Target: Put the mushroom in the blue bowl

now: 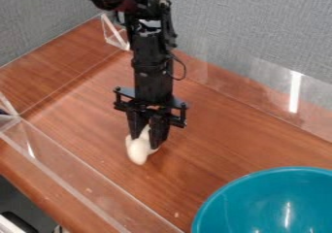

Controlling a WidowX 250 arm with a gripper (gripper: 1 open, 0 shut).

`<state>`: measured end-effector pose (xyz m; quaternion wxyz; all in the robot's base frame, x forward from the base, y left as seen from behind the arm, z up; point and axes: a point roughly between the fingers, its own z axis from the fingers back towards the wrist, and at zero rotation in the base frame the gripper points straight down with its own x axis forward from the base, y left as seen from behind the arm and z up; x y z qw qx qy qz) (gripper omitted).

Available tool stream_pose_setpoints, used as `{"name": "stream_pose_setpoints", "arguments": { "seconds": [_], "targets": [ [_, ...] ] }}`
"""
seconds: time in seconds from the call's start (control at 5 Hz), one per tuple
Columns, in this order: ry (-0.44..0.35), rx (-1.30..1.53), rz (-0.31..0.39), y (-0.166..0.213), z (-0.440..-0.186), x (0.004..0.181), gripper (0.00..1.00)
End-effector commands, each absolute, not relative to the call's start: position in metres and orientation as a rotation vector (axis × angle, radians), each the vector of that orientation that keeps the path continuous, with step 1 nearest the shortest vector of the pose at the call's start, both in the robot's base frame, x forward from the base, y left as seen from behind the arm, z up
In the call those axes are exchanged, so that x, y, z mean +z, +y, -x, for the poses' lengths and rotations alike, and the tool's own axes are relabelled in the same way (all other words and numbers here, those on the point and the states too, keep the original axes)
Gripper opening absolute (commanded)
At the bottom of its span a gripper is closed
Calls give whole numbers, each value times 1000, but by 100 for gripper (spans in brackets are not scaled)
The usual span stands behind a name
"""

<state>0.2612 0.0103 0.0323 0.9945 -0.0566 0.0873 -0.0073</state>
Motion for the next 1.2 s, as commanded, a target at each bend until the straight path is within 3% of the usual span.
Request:
{"name": "stream_pose_setpoints", "arguments": {
  "seconds": [0.0, 0.6, 0.8, 1.0],
  "targets": [
    [121, -25, 96, 10, -273, 57, 0],
    [-16, -41, 55, 26, -316, 140, 0],
    [-28, -41, 43, 31, -312, 151, 0],
    [4, -52, 29, 33, -316, 134, 0]
  ]
}}
